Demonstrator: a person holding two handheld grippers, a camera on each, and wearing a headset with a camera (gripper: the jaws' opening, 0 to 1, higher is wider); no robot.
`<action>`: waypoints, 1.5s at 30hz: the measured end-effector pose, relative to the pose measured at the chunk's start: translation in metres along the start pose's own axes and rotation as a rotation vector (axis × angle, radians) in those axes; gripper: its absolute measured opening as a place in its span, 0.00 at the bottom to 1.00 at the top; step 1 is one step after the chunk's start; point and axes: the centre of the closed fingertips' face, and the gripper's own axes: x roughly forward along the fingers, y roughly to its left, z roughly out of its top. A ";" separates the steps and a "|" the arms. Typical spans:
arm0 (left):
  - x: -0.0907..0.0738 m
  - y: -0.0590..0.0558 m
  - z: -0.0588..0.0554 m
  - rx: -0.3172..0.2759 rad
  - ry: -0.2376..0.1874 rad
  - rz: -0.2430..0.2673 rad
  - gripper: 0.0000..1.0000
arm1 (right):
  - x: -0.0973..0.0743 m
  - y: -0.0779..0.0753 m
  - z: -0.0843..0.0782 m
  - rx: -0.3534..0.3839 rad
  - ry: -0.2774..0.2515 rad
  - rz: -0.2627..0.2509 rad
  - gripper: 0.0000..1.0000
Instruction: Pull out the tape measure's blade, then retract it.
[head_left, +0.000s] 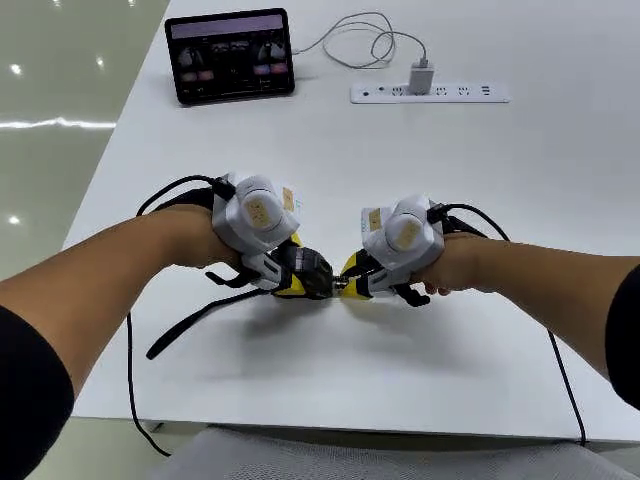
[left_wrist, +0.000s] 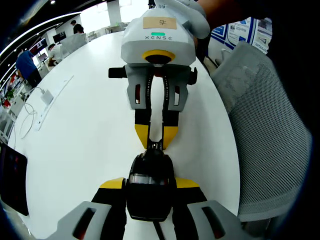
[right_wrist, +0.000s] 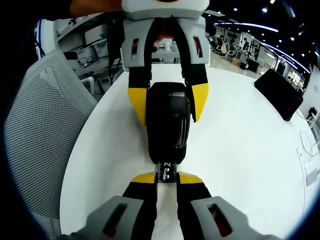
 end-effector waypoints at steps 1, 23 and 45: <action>0.000 0.000 0.000 0.000 0.000 0.000 0.31 | 0.000 0.000 0.000 -0.001 0.000 -0.001 0.10; -0.002 -0.001 -0.001 -0.004 -0.007 0.020 0.31 | 0.007 -0.002 0.007 0.050 -0.027 0.002 0.10; -0.004 -0.003 0.000 0.001 -0.021 0.019 0.31 | -0.001 -0.001 -0.006 0.045 -0.002 -0.019 0.11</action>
